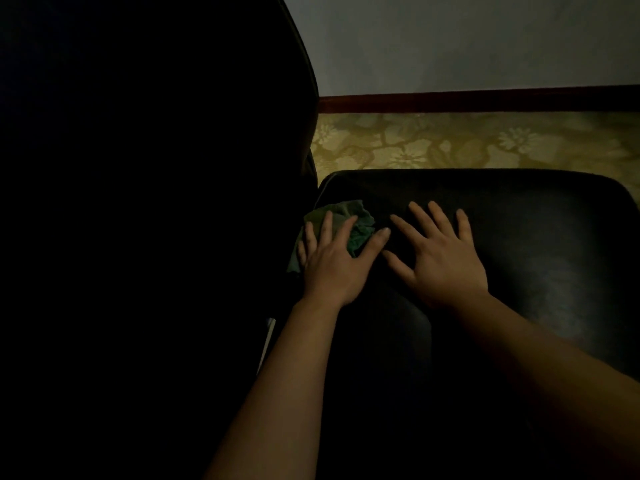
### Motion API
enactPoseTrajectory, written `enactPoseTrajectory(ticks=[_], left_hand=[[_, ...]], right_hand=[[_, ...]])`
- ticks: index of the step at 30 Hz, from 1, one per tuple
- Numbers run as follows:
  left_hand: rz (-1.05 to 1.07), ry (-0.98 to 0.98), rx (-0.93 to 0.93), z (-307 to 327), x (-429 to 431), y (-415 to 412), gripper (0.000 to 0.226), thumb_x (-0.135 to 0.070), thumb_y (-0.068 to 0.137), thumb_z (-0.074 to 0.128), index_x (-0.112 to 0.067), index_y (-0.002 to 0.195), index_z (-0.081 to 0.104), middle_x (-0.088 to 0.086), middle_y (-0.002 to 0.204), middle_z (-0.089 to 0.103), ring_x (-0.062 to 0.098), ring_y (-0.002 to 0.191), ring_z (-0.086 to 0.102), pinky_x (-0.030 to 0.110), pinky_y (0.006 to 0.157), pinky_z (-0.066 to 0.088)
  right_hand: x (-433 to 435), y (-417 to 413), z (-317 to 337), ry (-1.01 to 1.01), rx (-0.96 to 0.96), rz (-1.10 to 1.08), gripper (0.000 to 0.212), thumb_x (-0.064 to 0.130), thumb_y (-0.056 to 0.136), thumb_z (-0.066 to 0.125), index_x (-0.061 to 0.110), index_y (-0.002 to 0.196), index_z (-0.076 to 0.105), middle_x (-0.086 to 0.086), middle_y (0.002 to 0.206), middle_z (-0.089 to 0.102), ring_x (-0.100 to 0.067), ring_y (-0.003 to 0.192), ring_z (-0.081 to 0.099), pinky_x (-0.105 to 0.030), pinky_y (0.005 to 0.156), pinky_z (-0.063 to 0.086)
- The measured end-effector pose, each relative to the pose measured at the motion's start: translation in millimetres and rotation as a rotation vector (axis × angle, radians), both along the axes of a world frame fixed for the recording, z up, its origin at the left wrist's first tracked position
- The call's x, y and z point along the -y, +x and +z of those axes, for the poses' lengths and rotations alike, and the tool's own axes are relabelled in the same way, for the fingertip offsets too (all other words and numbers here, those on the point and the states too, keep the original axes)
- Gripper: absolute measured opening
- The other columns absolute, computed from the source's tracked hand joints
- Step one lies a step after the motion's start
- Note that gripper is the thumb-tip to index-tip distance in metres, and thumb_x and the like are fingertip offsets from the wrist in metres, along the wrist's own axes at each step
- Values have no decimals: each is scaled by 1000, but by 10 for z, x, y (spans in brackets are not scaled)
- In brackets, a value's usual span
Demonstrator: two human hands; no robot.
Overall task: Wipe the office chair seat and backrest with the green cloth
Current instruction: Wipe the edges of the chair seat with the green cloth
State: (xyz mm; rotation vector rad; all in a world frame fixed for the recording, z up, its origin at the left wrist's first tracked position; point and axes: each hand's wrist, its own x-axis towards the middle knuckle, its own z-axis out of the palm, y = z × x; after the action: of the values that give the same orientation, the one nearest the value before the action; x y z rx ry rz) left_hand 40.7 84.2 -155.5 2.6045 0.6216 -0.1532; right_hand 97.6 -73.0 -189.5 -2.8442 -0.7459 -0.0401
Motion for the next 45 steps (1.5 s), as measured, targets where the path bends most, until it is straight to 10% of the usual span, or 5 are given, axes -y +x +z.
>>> enactPoseTrajectory(ticks=[20,45], left_hand=[[-5,49,34,-44,-2,-42,44,-41,110,26,-45,153,32,-7,170,8,25,156,-9,48,124,-7],[0,177,-50,-115,2,-196,52,-45,109,23,-47,158,8,-6,170,-7,27,155,-14,48,124,-7]], right_hand=[[4,7,30,-8,-27,1,81,73,85,5,36,154,24,-1,164,17,-24,152,6,-53,121,-3],[-2,-2,41,0,-31,12,80,73,85,7,35,153,26,-2,164,19,-24,152,7,-53,121,-3]])
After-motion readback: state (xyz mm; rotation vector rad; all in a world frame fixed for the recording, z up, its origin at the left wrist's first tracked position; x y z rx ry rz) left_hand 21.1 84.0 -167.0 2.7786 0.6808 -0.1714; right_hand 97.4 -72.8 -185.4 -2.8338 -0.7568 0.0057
